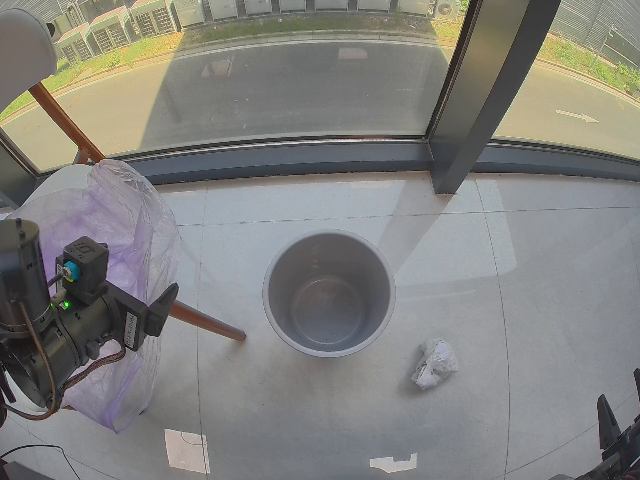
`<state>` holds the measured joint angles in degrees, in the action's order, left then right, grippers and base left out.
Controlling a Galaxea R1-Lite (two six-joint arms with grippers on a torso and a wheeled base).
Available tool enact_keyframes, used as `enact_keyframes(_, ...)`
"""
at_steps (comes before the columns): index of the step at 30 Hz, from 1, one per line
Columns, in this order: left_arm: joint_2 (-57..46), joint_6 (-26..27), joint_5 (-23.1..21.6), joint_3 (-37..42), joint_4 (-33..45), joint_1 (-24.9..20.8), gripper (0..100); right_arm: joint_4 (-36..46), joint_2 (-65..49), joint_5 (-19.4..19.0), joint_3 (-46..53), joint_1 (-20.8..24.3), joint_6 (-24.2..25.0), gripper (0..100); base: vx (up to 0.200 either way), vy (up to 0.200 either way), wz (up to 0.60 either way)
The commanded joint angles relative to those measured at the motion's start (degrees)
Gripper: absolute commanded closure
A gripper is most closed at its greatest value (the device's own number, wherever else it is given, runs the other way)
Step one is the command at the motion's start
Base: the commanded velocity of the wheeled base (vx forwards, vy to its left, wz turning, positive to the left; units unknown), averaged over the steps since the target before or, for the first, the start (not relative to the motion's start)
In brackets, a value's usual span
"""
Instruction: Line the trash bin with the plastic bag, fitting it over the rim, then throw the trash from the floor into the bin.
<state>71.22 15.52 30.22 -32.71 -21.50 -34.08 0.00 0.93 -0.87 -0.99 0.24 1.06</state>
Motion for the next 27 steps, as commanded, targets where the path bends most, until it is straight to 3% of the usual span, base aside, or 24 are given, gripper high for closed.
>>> enact_keyframes(1, 3.5, -0.2, 0.2, -1.6, 0.8, -1.2, 0, -0.1, -0.9, 0.0, 1.0, 0.0, 0.0, 0, 0.0, 0.0, 0.0)
enact_keyframes(9, 8.1, 0.1, 1.1, -3.2, 0.5, -0.6, 0, 0.0, -0.9, 0.0, 1.0, 0.0, 0.0, 0, 0.0, 0.0, 0.0)
enact_keyframes(15, 10.7, 0.0, 5.7, -4.2, 0.5, 0.1, 0, -0.1, -0.9, 0.0, 1.0, 0.0, 0.0, 0, 0.0, 0.0, 0.0)
enact_keyframes(27, 13.1, 0.0, 6.5, -5.0, 0.4, 1.5, 0, -0.1, -0.9, 0.0, 1.0, 0.0, 0.0, 0, 0.0, 0.0, 0.0)
